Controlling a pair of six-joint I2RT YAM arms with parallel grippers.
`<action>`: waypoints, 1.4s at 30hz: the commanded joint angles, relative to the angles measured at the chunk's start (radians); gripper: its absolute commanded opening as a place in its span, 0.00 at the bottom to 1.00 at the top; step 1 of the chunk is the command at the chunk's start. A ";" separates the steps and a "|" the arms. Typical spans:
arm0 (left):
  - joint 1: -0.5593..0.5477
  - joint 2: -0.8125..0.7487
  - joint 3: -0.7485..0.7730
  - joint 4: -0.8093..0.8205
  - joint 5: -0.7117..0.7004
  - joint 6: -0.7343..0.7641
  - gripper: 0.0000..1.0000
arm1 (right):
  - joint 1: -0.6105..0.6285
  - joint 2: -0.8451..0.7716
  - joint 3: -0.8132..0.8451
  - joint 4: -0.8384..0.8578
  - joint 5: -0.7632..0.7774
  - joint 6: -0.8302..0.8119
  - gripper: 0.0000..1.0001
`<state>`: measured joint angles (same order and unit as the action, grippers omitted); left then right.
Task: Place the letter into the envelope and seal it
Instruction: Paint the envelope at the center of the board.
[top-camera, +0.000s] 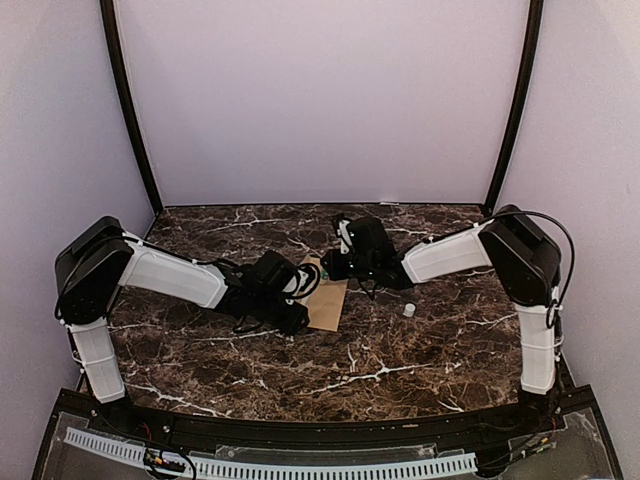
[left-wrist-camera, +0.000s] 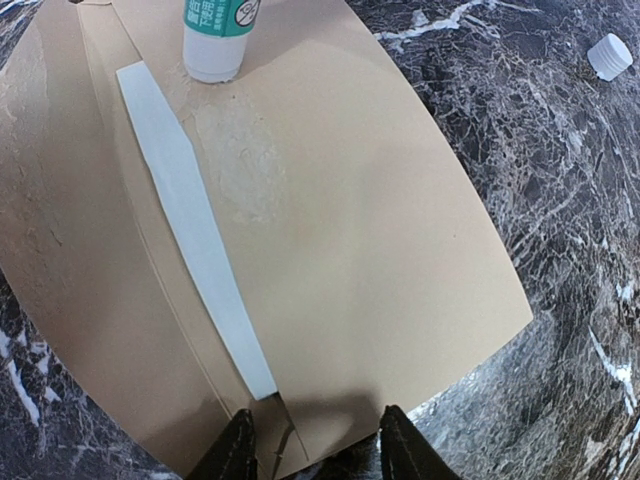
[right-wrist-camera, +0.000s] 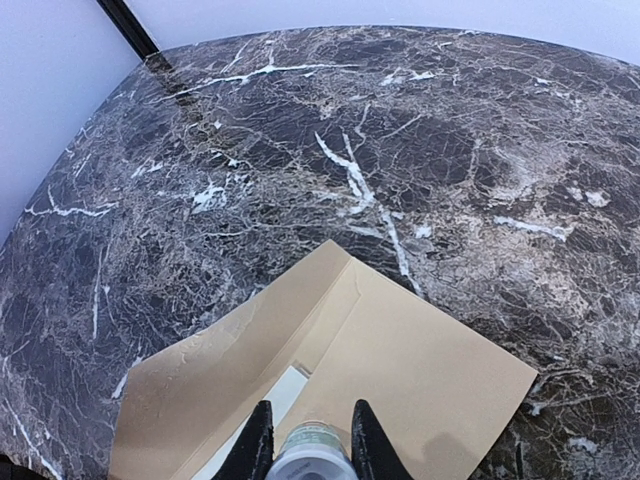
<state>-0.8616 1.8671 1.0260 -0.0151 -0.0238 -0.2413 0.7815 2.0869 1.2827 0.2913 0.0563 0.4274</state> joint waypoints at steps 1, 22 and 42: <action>-0.002 0.036 -0.016 -0.081 -0.001 -0.013 0.42 | -0.011 0.036 0.030 0.025 -0.011 -0.003 0.00; -0.002 0.046 -0.002 -0.088 -0.005 -0.018 0.41 | -0.005 0.005 -0.057 0.007 -0.229 -0.033 0.00; -0.001 0.051 0.003 -0.096 -0.013 -0.028 0.41 | 0.035 -0.058 -0.108 -0.008 -0.259 -0.021 0.00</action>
<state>-0.8623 1.8736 1.0401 -0.0315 -0.0288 -0.2554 0.7906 2.0556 1.1976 0.3363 -0.1654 0.4011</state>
